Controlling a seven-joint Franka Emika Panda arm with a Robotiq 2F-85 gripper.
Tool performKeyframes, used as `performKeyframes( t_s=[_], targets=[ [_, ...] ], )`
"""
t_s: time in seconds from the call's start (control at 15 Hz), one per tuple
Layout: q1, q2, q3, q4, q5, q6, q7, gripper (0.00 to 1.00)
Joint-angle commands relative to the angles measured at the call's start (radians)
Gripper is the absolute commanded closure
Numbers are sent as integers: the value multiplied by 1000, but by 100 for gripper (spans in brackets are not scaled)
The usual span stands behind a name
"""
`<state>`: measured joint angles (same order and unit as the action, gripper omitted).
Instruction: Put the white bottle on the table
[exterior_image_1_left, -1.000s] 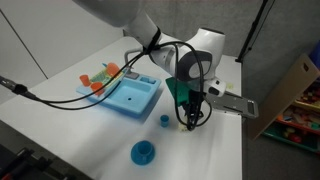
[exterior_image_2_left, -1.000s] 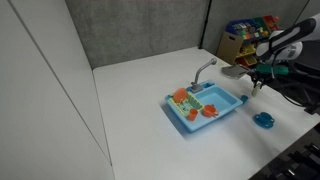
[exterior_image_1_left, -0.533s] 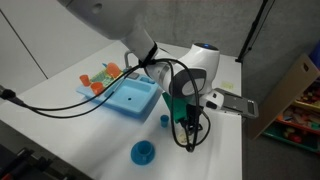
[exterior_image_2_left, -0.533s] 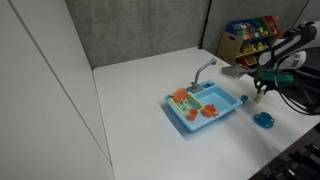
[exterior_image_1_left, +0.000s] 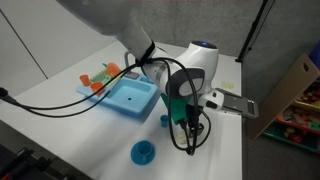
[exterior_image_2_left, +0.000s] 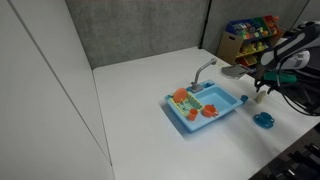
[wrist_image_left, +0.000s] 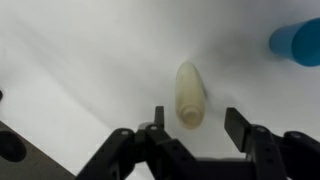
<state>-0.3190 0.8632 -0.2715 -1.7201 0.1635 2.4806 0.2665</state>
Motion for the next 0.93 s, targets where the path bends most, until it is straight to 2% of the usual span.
performKeyframes(
  t_s=[0.0, 0.13, 0.47, 0.87],
  targets=[
    [-5, -69, -11, -21, -7, -50, -12, 5],
    [0, -95, -22, -16, -13, -82, -3, 0],
    [33, -169, -40, -29, -54, -151, 10, 0],
    [96, -278, -27, -128, -138, -129, -18, 0]
  ],
)
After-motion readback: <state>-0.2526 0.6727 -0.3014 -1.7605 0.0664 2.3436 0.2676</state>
